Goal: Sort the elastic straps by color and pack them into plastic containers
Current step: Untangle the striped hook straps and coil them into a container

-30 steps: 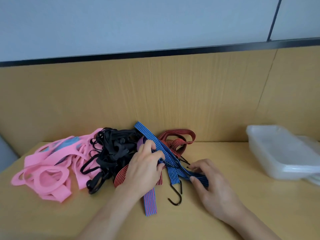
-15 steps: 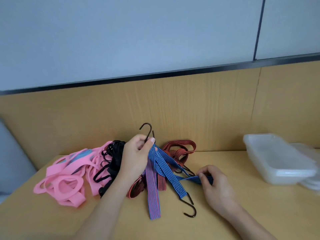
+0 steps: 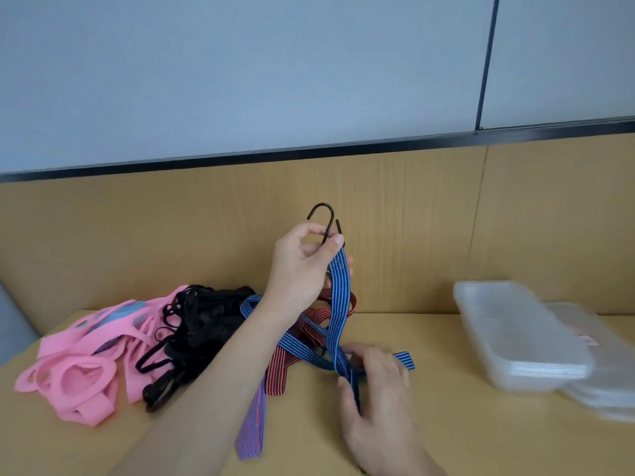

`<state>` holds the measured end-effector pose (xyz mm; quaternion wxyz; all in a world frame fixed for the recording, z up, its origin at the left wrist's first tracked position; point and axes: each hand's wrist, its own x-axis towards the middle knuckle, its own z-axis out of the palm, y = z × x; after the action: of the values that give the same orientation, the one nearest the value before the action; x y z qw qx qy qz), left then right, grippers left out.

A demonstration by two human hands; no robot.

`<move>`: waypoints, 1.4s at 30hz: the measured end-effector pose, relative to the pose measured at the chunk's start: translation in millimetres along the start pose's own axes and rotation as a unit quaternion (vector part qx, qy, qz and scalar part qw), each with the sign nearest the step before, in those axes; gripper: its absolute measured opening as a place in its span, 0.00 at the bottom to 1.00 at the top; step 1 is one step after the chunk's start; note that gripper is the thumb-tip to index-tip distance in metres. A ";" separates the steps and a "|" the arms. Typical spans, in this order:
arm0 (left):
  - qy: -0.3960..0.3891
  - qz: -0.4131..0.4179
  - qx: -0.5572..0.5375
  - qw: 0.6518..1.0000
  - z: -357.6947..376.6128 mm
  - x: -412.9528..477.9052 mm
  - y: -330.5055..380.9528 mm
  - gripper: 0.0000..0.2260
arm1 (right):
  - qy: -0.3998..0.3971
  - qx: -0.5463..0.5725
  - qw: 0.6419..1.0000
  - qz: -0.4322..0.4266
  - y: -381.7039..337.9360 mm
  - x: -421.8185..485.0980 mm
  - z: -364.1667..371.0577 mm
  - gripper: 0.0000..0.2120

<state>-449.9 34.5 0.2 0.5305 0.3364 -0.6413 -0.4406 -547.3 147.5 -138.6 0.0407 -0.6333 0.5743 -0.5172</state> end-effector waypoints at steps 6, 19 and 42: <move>0.014 -0.010 0.011 1.000 10.0 34.6 -15.0 0.04 | 0.112 0.172 0.974 0.098 1.9 12.6 -29.9 0.16; -0.190 0.009 -0.053 0.980 50.1 59.8 4.5 0.05 | 0.026 0.279 0.950 0.135 -17.9 130.3 -109.3 0.05; -0.124 -0.046 -0.258 0.957 38.4 77.8 4.9 0.09 | -0.027 0.529 0.847 0.035 -9.5 205.7 -82.2 0.18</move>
<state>-503.6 -25.6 32.7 0.4948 0.1595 -0.5505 -0.6532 -638.5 36.9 30.7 0.4031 -0.5089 0.2341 -0.7237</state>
